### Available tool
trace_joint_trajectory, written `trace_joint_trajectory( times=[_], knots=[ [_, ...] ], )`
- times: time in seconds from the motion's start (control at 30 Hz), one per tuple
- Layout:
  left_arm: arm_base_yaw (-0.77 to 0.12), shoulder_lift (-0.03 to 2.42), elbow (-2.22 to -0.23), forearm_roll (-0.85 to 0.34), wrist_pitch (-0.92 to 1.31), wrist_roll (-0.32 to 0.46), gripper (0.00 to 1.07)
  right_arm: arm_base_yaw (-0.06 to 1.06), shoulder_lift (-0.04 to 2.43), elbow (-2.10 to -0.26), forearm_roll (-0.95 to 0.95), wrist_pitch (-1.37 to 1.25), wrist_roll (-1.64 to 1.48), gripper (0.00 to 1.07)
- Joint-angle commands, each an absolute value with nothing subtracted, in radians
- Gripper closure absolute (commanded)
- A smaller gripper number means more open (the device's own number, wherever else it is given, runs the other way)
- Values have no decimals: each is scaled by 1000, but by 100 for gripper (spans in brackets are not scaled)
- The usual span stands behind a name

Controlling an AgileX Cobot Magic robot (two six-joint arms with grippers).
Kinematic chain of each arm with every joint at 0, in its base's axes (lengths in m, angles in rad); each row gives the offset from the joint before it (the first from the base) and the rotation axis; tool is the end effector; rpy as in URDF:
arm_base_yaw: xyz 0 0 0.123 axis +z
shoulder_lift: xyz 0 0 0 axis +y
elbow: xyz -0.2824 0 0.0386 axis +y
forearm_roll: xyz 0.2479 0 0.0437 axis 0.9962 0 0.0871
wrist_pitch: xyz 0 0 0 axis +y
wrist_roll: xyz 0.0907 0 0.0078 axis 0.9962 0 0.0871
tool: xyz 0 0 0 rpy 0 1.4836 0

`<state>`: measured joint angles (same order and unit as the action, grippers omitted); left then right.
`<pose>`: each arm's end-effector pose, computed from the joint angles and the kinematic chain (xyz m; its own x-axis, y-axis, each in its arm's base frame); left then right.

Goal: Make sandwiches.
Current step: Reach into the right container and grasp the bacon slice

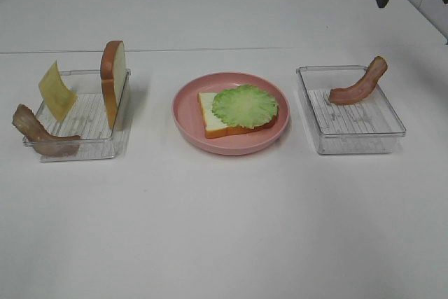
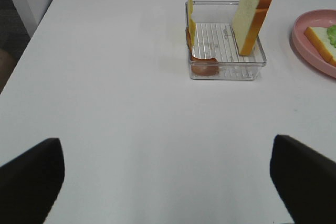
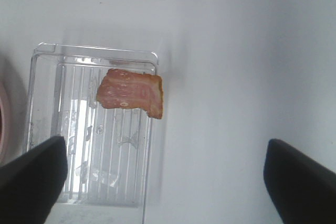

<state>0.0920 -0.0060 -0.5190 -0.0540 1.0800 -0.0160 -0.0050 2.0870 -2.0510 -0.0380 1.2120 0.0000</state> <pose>-0.0085 -0.0051 0.2809 -0.4460 -0.0827 -0.8912 -0.0680 0.9960 -0.0584 0.4584 -0.0055 0.3008 -0.9172 -0.0088 -0.3983 0.0069 0.9993 -0.0379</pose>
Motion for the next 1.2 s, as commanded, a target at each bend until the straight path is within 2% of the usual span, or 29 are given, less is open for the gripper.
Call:
trace_joint_trajectory(
  times=[0.03, 0.67, 1.2],
  knots=[
    [94, -14, -516, -61, 1075, -16, 6, -40, 2105, -2058, -7, 1211, 0, 8],
    [94, -14, -516, -61, 1075, -16, 6, -61, 2264, -2058, 138, 1182, -66, 8],
    [94, -14, -516, -61, 1075, -16, 6, -61, 2356, -2058, 165, 1138, -80, 9]
  ],
)
